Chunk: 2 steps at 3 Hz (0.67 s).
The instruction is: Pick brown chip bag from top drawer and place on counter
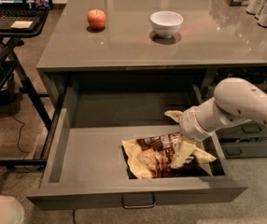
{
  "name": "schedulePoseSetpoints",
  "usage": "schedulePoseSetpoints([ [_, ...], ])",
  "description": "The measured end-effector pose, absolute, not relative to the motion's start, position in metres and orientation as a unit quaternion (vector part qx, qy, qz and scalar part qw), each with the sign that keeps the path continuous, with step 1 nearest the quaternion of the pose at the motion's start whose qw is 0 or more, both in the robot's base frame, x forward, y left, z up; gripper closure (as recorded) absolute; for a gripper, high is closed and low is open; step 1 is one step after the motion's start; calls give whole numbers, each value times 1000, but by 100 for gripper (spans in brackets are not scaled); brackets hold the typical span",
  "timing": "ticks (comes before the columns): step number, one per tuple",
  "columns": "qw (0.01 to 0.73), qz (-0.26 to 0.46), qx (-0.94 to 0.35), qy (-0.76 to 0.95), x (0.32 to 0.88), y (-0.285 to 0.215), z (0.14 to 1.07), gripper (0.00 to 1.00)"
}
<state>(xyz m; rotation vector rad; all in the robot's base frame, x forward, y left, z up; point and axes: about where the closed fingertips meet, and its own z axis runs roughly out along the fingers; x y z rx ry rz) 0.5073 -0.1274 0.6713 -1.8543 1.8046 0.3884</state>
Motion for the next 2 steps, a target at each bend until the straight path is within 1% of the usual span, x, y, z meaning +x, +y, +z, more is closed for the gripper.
schedulePoseSetpoints([
  [2,201,178,-694,668,491,-131,632,0],
])
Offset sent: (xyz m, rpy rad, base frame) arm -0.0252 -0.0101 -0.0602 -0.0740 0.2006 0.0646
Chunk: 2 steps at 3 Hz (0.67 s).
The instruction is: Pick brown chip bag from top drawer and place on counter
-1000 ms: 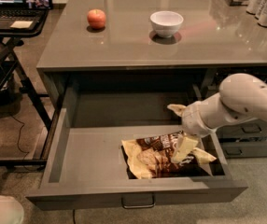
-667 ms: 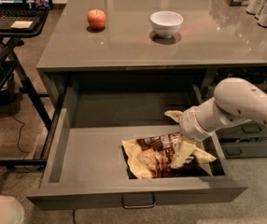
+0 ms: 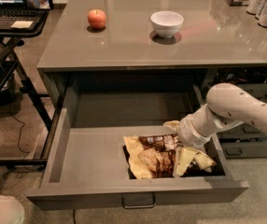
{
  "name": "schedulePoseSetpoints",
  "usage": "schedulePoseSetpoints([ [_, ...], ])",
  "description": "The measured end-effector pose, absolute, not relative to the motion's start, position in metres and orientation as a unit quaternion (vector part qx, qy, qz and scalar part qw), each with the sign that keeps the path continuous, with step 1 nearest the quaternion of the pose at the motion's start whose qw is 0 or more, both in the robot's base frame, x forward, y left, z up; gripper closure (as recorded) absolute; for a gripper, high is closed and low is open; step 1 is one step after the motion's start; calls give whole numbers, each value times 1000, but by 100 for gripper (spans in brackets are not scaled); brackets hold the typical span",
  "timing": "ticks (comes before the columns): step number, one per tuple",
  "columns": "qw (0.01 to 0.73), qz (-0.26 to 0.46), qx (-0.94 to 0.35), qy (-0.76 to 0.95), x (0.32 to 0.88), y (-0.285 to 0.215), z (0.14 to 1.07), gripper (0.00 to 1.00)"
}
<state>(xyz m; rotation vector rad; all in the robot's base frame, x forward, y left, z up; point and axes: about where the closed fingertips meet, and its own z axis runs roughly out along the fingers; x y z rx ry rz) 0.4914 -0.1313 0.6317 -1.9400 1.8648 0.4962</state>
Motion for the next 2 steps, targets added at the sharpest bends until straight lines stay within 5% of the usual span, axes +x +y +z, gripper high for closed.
schedulePoseSetpoints([
  [2,153,194,-681,690,485,-133,600,42],
])
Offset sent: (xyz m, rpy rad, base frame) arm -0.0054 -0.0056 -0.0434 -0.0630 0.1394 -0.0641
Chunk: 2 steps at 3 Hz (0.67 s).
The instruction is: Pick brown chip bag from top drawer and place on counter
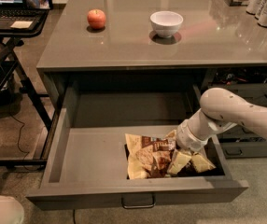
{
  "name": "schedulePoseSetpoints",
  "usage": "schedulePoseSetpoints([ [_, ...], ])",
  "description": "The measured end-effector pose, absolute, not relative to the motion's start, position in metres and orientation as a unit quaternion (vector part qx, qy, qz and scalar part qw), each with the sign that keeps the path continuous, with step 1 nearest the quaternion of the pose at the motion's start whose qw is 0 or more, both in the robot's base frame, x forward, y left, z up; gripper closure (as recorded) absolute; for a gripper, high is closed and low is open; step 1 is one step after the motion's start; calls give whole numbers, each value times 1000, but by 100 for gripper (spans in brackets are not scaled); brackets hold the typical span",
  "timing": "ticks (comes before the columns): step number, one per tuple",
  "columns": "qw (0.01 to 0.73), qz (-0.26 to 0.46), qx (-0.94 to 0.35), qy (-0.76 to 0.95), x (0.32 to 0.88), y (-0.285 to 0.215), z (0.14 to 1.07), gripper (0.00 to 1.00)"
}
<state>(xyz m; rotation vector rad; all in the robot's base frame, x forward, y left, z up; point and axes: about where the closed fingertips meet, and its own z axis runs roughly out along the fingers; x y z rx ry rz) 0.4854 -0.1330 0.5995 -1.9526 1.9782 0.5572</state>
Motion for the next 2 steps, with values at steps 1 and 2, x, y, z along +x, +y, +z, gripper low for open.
schedulePoseSetpoints([
  [1,152,195,-678,692,486,-133,602,65],
  [2,181,184,-652,713,494,-138,617,89],
])
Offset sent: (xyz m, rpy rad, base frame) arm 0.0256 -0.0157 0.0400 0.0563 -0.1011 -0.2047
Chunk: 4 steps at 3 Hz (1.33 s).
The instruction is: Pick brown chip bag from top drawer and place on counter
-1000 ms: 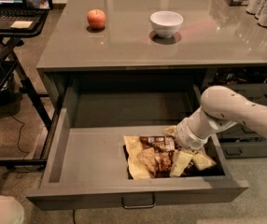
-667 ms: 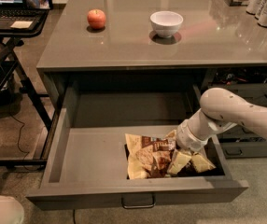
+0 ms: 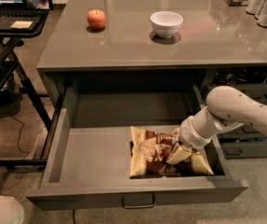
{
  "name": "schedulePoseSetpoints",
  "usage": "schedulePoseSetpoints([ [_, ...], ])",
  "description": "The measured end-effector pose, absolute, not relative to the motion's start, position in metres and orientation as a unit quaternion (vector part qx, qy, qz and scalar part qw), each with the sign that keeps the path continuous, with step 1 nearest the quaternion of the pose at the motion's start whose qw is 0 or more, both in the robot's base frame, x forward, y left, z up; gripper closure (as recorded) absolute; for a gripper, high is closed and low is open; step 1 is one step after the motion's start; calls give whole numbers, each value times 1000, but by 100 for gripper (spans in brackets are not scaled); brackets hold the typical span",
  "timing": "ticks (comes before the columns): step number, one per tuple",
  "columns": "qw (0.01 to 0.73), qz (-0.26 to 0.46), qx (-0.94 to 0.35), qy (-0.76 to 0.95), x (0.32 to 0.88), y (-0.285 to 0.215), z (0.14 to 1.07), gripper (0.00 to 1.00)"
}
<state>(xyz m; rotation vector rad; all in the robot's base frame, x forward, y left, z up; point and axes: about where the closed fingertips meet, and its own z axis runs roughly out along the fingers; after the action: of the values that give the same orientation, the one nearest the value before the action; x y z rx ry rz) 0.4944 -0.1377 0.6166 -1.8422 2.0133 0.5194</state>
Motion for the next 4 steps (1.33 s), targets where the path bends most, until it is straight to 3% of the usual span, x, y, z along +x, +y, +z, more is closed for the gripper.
schedulePoseSetpoints([
  [1,223,165,-621,734,514,-141,650,100],
  [4,309,117,-620,712,563,-123,782,100],
])
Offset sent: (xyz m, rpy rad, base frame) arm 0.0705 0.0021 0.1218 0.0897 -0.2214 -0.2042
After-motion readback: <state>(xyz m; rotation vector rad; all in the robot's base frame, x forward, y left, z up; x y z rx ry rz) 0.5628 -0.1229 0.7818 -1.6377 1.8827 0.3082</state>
